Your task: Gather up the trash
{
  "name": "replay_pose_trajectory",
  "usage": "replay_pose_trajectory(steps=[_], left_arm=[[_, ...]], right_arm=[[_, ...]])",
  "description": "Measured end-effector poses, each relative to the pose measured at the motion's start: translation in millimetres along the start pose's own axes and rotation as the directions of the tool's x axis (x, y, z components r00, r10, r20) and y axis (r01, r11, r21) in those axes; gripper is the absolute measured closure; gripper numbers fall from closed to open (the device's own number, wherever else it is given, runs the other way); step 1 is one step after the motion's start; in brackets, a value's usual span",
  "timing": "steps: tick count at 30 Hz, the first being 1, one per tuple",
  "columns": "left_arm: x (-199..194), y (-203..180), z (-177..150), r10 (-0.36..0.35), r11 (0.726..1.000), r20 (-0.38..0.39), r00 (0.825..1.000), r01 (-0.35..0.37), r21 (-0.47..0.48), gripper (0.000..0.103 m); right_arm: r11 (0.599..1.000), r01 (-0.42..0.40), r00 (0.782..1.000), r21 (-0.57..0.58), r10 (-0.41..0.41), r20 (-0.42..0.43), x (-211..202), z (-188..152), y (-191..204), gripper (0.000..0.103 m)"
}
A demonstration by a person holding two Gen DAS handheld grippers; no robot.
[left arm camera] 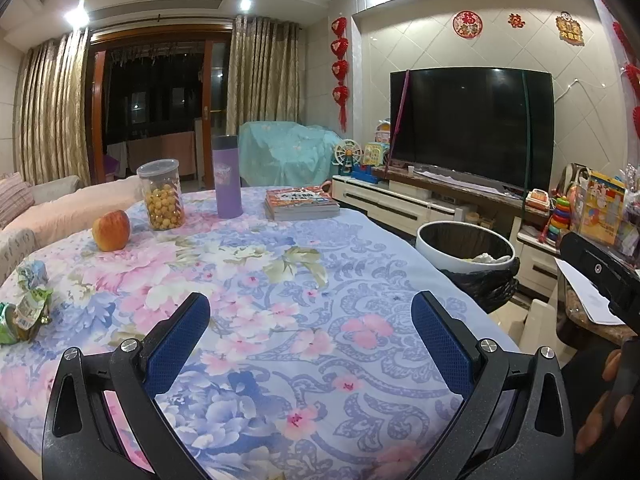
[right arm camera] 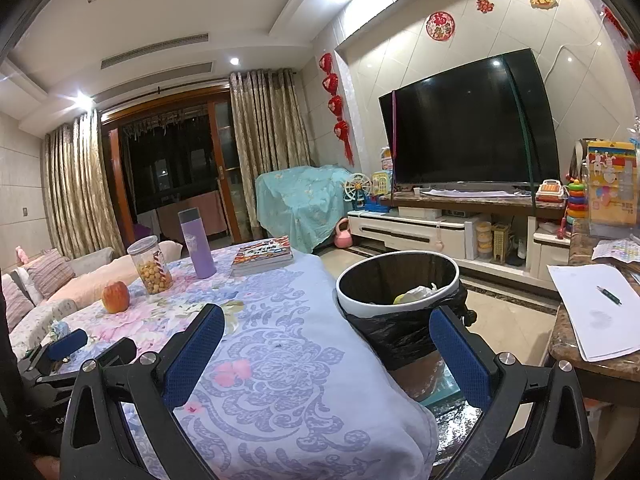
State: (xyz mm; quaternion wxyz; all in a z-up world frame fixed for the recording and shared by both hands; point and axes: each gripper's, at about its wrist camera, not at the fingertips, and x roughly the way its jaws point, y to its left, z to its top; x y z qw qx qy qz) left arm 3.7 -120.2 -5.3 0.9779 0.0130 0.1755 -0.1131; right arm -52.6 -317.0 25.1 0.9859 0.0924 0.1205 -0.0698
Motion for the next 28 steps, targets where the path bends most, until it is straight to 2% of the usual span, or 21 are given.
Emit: replay_pose_trajectory(steps=[28], left_arm=[[15.6, 2.7, -1.2, -0.036, 0.999, -0.025, 0.999, 0.036, -0.001, 0.0]], right_arm=[[1.0, 0.001, 0.999, 0.011, -0.001, -0.052, 17.4, 2.9, -5.4, 0.0]])
